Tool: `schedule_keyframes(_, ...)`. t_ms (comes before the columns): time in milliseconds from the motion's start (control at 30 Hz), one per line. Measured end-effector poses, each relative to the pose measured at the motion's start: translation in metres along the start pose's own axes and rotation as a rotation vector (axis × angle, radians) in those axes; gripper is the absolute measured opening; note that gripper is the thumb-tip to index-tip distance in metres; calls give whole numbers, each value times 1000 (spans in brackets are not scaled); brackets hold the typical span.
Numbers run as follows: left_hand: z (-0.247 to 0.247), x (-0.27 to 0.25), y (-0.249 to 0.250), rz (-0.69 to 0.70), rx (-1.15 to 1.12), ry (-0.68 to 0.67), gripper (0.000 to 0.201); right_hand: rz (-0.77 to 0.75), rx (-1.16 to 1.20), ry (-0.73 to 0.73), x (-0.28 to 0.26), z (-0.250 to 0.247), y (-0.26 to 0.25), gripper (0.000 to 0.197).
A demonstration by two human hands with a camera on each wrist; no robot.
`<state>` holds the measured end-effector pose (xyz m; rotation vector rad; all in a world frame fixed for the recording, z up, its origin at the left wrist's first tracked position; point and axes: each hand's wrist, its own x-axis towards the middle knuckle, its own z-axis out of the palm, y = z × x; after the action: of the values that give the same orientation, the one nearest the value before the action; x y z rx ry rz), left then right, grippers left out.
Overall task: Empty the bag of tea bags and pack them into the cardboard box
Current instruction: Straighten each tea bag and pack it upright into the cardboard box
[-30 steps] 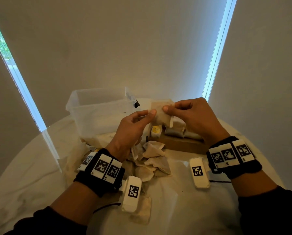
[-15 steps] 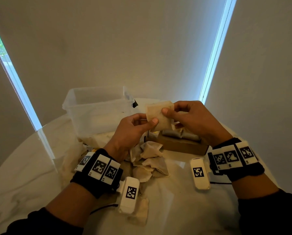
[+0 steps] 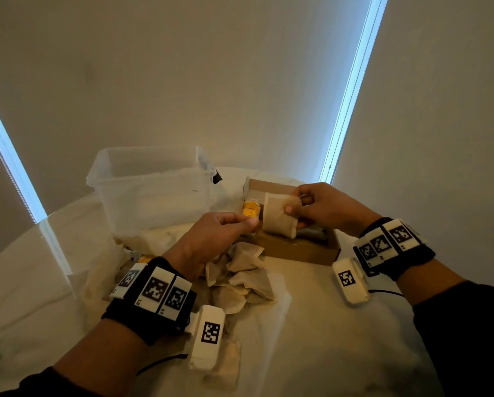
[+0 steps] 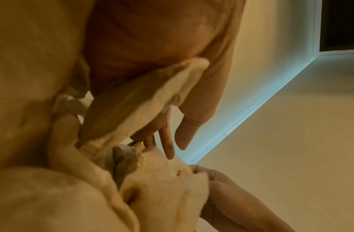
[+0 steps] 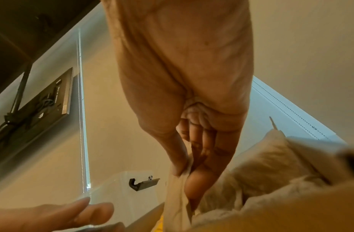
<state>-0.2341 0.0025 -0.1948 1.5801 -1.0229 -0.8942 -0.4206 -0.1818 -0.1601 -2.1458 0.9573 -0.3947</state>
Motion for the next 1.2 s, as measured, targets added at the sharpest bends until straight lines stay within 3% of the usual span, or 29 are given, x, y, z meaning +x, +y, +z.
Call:
schedule_keyframes(100,1,-2,1,-2,14,-4,26,36,-43,-77,3,6,0,17)
schedule_keyframes(233,2,-2,1,6,-7,-2,26,68,-166,-25,13,12,6,19)
schedule_keyframes(367,1,-3,2,1,-16,-8,26,13,-332,102,18,7,5,24)
schedule_keyframes(500,2,-3,3,3,-18,3,26,-149,-376,269,9,0,-7,22)
schedule_keyframes(633,2,-3,3,-2,1,5,27,-240,-466,80,6,12,-17,11)
schedule_keyframes(867,3,-3,2,-29,1,-3,26,-107,-687,-107,25,25,-9,18)
schedule_keyframes(1000,4,-4,4,-26,21,-1,27,-108,-685,-111,26,22,-17,22)
schedule_keyframes(1133,6,-6,9,-61,8,48,36,-251,-632,-72,5,21,-36,18)
schedule_keyframes(1200,6,-4,11,-89,-64,119,44,-271,-582,-159,-13,24,-51,16)
